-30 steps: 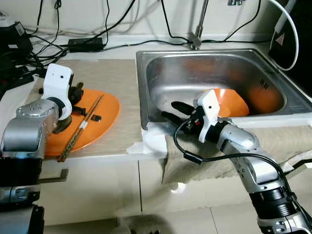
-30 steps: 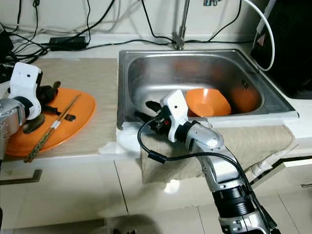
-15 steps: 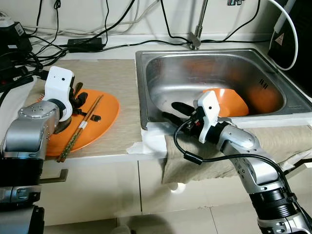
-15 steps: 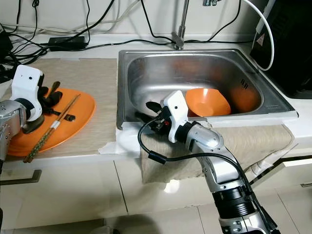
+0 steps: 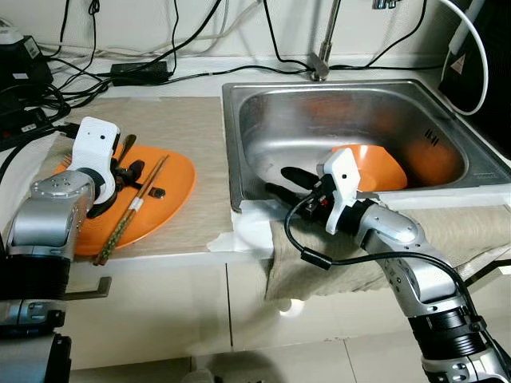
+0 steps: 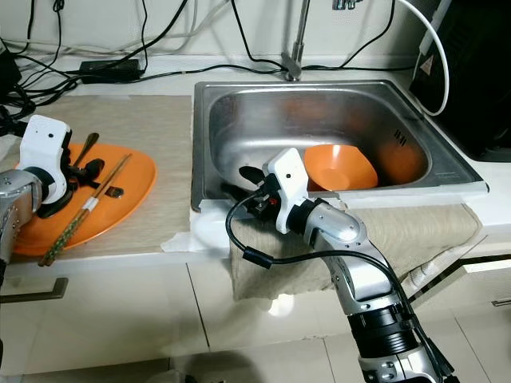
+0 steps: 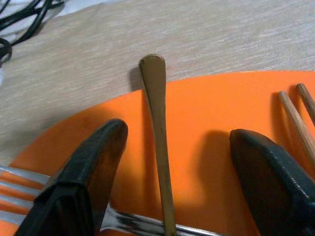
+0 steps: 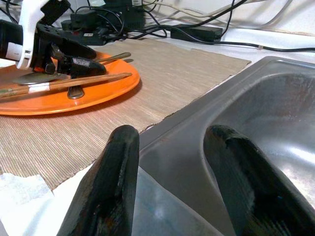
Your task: Kitchen organization
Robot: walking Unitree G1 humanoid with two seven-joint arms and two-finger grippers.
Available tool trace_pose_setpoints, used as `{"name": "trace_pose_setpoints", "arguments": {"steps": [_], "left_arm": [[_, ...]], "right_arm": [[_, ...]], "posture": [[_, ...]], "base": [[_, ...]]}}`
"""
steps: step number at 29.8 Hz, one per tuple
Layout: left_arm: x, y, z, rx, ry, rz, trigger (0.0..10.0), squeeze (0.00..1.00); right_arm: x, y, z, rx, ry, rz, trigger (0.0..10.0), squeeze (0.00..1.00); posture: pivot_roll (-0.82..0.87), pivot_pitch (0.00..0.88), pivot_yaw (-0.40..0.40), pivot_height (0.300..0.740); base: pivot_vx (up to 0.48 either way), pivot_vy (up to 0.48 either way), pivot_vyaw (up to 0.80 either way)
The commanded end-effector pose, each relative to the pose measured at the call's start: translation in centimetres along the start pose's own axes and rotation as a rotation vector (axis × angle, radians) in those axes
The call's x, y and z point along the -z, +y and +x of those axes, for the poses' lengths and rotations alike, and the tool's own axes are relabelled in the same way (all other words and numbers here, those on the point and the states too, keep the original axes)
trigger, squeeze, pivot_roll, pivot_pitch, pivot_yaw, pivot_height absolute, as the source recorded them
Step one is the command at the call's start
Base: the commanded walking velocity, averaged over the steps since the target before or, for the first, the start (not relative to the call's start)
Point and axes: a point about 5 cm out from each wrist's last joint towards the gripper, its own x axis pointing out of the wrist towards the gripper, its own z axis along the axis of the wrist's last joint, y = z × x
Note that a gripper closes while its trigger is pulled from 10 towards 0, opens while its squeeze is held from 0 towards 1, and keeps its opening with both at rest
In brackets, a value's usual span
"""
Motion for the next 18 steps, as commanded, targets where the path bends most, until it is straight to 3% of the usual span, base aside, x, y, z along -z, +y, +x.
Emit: {"name": "trace_pose_setpoints", "arguments": {"steps": [1,13,14,18], "left_arm": [[-0.5,0.1,0.2,0.002,-0.007,-0.001,10.0,0.00],[0.8,0.4,0.6,0.028,0.061,-0.088,10.0,0.00],[0.9,0.5,0.6,0.028,0.064,-0.087,0.0,0.00],[1.1,0.3,0.5,0.040,0.065,-0.077,0.0,0.00]], "right_arm": [[-0.4,0.0,-0.2,0.012,-0.008,-0.008,10.0,0.00],[-0.3,0.0,-0.3,0.013,-0.005,-0.010,10.0,0.00],[-0.3,0.0,-0.3,0.012,-0.004,-0.011,10.0,0.00],[-0.4,-0.1,-0.3,0.011,-0.003,-0.014,10.0,0.00]], "posture": [[0.08,0.032,0.004,0.740],[0.08,0.029,0.006,0.740],[0.08,0.028,0.006,0.740],[0.08,0.025,0.004,0.740]], "base": [[0.000,0.000,0.00],[0.000,0.000,0.00],[0.000,0.000,0.00],[0.000,0.000,0.00]]}}
